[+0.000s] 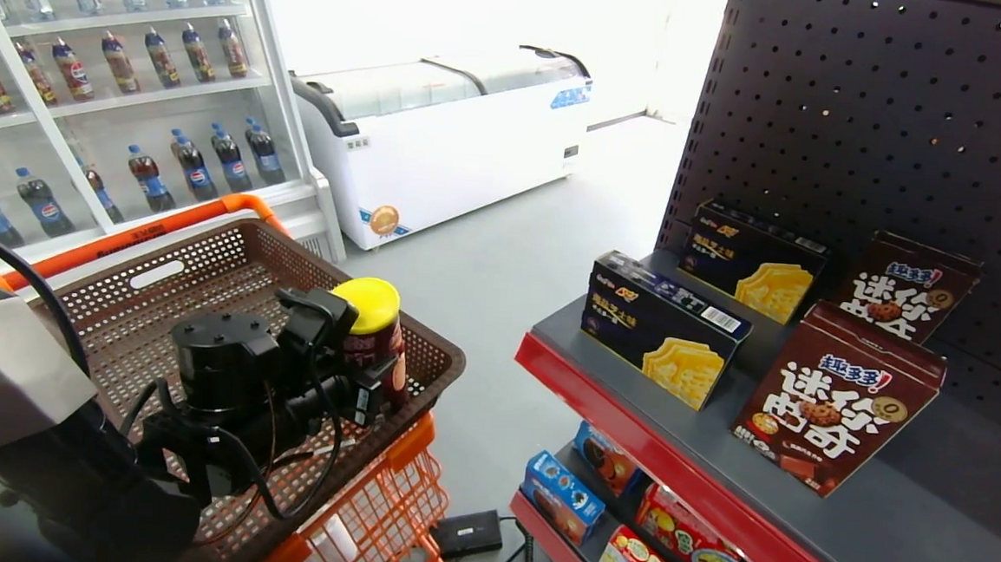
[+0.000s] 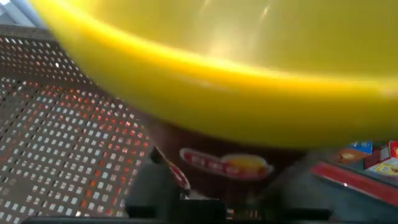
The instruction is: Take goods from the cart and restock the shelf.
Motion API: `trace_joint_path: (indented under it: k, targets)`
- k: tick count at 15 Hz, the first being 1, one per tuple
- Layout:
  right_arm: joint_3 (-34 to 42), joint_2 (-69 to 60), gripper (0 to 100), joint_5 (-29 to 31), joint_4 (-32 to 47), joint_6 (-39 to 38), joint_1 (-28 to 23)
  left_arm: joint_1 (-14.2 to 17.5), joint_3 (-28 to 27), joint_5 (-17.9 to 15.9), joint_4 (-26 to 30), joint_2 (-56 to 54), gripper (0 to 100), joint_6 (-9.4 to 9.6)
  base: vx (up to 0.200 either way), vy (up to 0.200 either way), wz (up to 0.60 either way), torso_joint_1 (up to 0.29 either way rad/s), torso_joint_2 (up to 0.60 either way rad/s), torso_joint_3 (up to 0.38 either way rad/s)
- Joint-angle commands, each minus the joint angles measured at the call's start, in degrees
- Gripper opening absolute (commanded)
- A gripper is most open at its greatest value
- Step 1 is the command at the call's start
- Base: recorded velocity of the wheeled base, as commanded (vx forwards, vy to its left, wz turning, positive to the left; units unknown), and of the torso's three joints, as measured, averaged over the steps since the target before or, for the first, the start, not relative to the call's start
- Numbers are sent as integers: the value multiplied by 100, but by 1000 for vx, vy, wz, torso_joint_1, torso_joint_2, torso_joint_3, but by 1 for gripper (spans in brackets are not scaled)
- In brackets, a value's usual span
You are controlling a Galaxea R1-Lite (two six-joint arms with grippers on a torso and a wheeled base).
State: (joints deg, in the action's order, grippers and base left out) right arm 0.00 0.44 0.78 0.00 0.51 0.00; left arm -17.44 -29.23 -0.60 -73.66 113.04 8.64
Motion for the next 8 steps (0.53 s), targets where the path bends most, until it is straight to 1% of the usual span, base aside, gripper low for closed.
trace_joint_path:
  k: [1, 2, 5, 6, 7, 8]
  targets:
    - [0, 9, 100, 1, 0, 2, 0, -48, -65, -19, 62, -327, 0, 6, 0, 0, 0, 0, 0, 0]
    - [0, 9, 100, 1, 0, 2, 0, -66, -118, -72, 159, -503, 0, -3, 0, 0, 0, 0, 0, 0]
    - [0, 9, 100, 1, 0, 2, 0, -57, -390, -274, 1134, -1109, 0, 23, 0, 0, 0, 0, 0, 0]
    - [0, 9, 100, 1, 0, 2, 0, -57, -531, -520, 1661, -1513, 0, 23, 0, 0, 0, 0, 0, 0]
    - [0, 9, 100, 1, 0, 2, 0, -57, -584, -687, 1960, -1742, 0, 32, 0, 0, 0, 0, 0, 0]
    - [0, 9, 100, 1, 0, 2, 0, -75, -671, -960, 2514, -2120, 0, 32, 0, 0, 0, 0, 0, 0]
